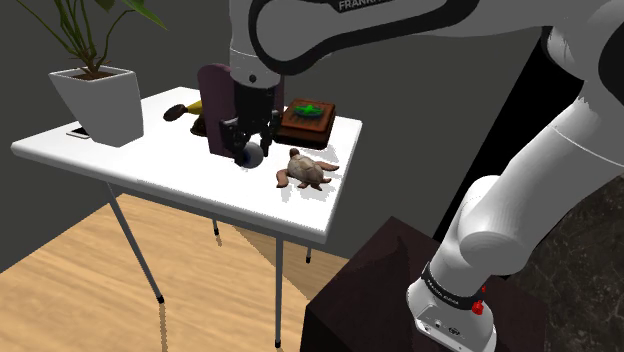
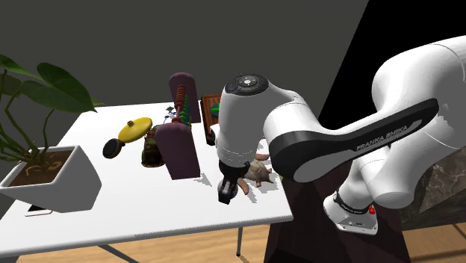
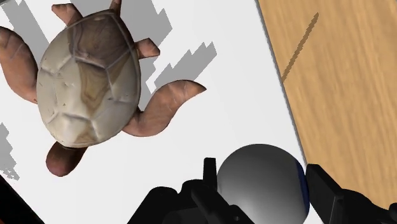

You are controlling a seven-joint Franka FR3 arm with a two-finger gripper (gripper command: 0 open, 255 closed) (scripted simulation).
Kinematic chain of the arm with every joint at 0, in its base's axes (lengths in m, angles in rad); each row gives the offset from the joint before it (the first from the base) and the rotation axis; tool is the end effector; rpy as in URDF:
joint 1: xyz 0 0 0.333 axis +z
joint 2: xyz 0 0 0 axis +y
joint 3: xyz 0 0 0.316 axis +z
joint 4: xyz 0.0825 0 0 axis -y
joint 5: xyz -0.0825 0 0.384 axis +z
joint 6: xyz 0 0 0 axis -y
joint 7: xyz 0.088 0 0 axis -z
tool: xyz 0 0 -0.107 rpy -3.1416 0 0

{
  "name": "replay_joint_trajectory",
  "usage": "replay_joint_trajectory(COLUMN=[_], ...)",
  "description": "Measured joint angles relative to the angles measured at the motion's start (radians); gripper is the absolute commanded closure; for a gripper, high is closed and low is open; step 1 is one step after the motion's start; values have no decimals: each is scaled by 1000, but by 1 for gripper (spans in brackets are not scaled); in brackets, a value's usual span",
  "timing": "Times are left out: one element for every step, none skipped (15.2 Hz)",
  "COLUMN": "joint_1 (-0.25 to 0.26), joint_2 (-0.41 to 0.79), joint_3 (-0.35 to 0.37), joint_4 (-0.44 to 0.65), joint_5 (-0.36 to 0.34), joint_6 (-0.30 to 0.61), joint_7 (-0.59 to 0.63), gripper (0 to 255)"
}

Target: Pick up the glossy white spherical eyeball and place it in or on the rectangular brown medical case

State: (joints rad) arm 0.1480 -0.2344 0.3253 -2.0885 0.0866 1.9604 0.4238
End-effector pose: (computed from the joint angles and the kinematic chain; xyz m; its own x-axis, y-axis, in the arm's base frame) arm 0.4378 0.2422 0.5277 0.9964 0.0136 0.0832 0.0176 -0.9987 -0.0469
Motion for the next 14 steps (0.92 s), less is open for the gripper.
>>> replay_joint_trajectory(joint_1=[-1,-1,-1,-2,-2,-3,-2,-3,-3,-4,-4,-5,-6,-5], joint_2=[1,-1,-4,-3,-3,-3,-3,-3,-1,1,2,3,1,3], joint_3=[-1,-2,-3,-3,-4,-5,-4,-5,-5,-6,-7,-7,-9,-8], joint_4=[13,27,36,48,62,73,90,102,117,134,150,164,176,191], joint_5=[-1,-1,0,-1,-1,-2,-2,-3,-4,-5,-5,-6,-6,-6], joint_6=[-12,-28,-40,-51,-66,-76,-92,-105,-118,-133,-148,-160,-175,-187], joint_7=[0,-1,-1,-1,-1,-1,2,1,2,2,3,4,1,4], gripper=[255,255,255,255,255,255,255,255,255,255,255,255,255,255])
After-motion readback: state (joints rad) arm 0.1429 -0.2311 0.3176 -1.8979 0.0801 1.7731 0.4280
